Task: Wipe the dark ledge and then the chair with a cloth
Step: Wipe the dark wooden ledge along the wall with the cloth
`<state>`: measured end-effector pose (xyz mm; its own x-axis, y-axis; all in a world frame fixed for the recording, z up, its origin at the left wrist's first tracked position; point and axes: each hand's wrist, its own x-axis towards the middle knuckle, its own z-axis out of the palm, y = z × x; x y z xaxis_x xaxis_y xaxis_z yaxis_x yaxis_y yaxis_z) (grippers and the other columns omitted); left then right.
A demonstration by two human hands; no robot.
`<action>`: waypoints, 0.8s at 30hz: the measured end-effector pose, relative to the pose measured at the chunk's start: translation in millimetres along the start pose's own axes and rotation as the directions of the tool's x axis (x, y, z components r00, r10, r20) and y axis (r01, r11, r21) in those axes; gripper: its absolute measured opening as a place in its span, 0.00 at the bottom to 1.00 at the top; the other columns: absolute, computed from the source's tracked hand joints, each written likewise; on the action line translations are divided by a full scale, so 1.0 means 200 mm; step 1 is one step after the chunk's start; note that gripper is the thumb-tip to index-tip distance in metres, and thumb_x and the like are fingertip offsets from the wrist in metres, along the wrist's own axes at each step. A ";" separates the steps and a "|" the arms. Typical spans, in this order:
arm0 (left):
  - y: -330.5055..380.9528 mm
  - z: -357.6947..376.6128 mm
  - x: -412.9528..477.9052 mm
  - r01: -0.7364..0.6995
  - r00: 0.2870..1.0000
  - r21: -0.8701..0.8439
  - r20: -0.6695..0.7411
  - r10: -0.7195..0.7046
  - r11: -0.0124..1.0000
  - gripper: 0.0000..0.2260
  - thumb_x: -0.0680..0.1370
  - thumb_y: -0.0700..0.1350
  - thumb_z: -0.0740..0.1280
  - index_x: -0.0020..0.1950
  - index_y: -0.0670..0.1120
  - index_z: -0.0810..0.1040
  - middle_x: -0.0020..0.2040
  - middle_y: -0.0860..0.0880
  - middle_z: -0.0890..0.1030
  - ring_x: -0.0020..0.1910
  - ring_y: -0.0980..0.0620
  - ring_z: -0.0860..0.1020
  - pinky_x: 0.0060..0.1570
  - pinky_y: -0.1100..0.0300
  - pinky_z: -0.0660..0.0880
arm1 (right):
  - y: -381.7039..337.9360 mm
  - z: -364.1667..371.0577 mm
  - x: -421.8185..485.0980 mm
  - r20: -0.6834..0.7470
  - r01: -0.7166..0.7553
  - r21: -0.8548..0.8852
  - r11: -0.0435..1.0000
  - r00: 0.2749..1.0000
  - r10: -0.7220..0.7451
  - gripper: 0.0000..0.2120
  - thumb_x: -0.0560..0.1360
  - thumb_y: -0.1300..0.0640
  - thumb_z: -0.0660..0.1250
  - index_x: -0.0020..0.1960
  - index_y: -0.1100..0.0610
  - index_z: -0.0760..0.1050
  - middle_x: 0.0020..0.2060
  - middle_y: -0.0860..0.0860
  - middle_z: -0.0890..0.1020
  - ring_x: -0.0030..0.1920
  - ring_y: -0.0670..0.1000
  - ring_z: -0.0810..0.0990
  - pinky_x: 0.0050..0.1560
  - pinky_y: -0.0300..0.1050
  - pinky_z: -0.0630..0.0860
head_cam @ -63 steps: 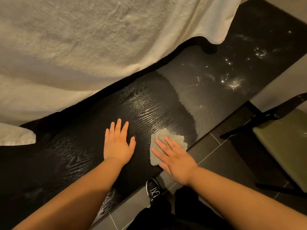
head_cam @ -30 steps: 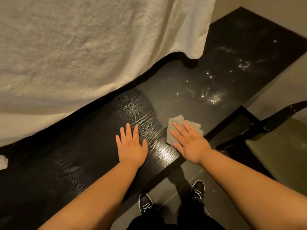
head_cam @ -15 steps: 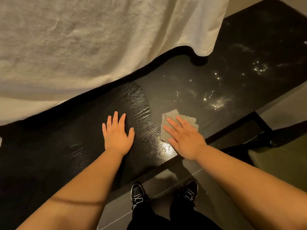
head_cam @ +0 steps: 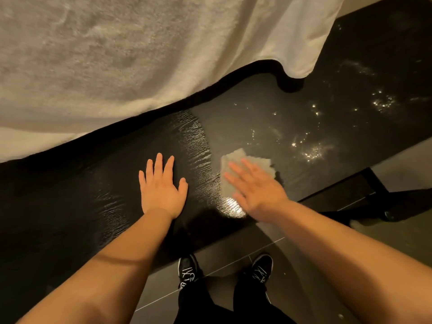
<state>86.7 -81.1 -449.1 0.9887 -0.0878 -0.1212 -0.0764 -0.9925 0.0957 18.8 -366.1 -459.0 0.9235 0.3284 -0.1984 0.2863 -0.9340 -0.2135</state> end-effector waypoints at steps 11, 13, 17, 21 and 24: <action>0.00 0.00 0.01 0.009 1.000 0.029 0.002 -0.009 1.000 0.32 0.82 0.62 0.58 0.85 0.54 0.57 0.86 0.47 0.53 0.84 0.42 0.50 0.82 0.40 0.49 | -0.28 0.03 0.10 -0.098 0.098 0.018 0.995 0.991 -0.096 0.27 0.83 0.46 0.55 0.81 0.50 0.63 0.82 0.52 0.59 0.82 0.60 0.52 0.81 0.58 0.51; 0.00 0.00 0.01 0.005 1.000 0.025 0.006 -0.006 1.000 0.32 0.82 0.62 0.57 0.85 0.54 0.58 0.86 0.47 0.53 0.84 0.42 0.50 0.82 0.39 0.49 | -0.18 0.03 0.10 -0.058 0.087 -0.011 0.996 0.994 -0.088 0.28 0.83 0.44 0.55 0.82 0.48 0.60 0.82 0.50 0.57 0.83 0.57 0.50 0.81 0.57 0.52; 0.00 -0.01 0.01 0.004 1.000 -0.008 0.005 -0.004 1.000 0.32 0.81 0.62 0.57 0.85 0.54 0.58 0.86 0.47 0.53 0.85 0.42 0.50 0.82 0.40 0.48 | 0.05 -0.04 0.13 -0.026 -0.259 0.015 0.966 0.965 0.259 0.30 0.84 0.41 0.45 0.84 0.49 0.50 0.84 0.51 0.50 0.83 0.58 0.42 0.81 0.59 0.49; 0.00 -0.02 0.01 0.008 1.000 -0.008 0.015 -0.008 1.000 0.32 0.81 0.62 0.57 0.85 0.55 0.58 0.86 0.48 0.53 0.85 0.43 0.50 0.82 0.40 0.48 | -0.12 -0.03 0.18 -0.090 -0.335 -0.006 0.942 0.939 0.333 0.29 0.85 0.45 0.43 0.84 0.52 0.48 0.83 0.55 0.44 0.81 0.61 0.35 0.80 0.58 0.37; 0.00 -0.02 0.01 0.001 1.000 -0.002 0.009 -0.001 1.000 0.32 0.81 0.62 0.58 0.85 0.55 0.58 0.86 0.47 0.54 0.84 0.42 0.50 0.82 0.40 0.49 | -0.26 0.04 0.14 -0.080 0.098 -0.116 0.988 0.991 -0.108 0.27 0.84 0.49 0.51 0.82 0.55 0.60 0.82 0.57 0.54 0.82 0.63 0.45 0.81 0.61 0.46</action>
<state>89.0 -80.1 -446.2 0.9876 -0.0874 -0.1304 -0.0749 -0.9924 0.0976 27.7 -306.1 -461.7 0.9048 0.4146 -0.0968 0.4030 -0.9074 -0.1193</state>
